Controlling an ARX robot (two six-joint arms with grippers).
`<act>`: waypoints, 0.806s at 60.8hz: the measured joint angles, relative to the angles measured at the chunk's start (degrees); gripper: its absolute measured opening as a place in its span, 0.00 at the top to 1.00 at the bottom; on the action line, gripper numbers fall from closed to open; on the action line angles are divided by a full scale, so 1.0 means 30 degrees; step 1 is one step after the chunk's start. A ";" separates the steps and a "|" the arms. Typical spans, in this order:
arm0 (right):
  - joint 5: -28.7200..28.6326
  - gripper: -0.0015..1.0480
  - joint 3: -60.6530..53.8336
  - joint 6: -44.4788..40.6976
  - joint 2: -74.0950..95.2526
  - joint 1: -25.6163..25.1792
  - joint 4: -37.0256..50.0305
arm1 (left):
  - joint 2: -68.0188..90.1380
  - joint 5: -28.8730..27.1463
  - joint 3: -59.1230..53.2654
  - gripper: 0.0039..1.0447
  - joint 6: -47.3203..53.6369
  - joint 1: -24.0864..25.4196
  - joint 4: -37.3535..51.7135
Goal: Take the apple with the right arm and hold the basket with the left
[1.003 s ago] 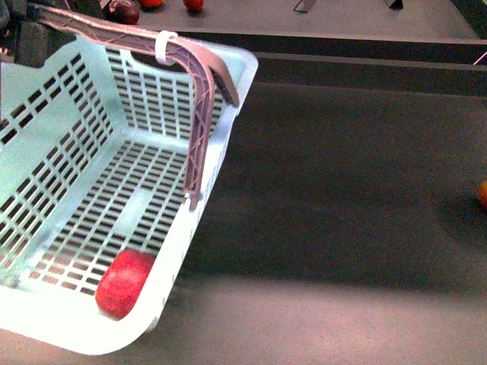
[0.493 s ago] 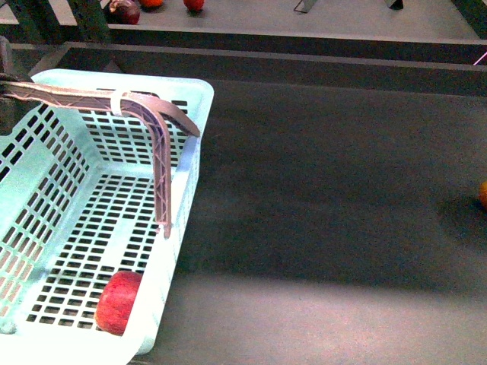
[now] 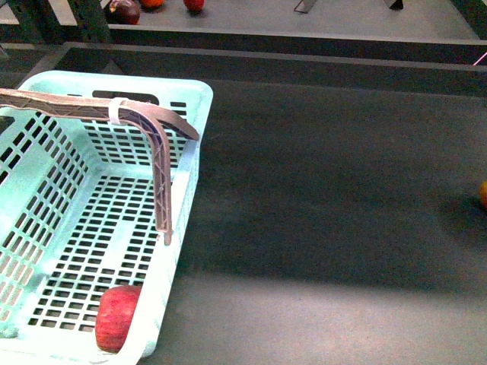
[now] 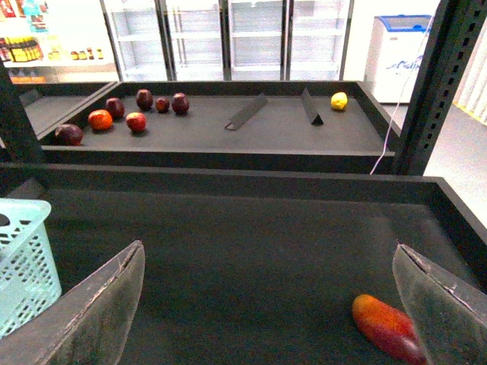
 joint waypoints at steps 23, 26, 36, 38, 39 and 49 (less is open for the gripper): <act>-0.0007 0.09 0.0000 0.0000 0.0000 0.0000 0.0000 | -0.1719 -0.2324 -0.1785 0.17 0.4816 -0.2506 0.4685; 0.0000 0.09 0.0000 0.0000 -0.0007 0.0000 0.0000 | -0.1843 -0.1916 -0.3891 0.27 1.0389 -0.2091 0.9850; 0.0000 0.09 0.0000 0.0000 -0.0007 0.0000 0.0000 | -0.4466 -0.0750 -0.7162 0.58 2.6002 -0.0656 1.4921; 0.0000 0.09 0.0000 0.0000 -0.0007 0.0000 0.0000 | -0.4991 -0.0437 -0.7650 0.65 2.7642 -0.0379 1.4899; -0.0007 0.09 0.0000 0.0000 -0.0007 0.0000 0.0000 | -0.5224 -0.0328 -0.7890 0.69 2.8239 -0.0255 1.4855; 0.0000 0.09 0.0000 0.0000 -0.0007 0.0000 0.0000 | -0.7657 0.0729 -0.9661 0.97 3.0629 0.0794 1.3959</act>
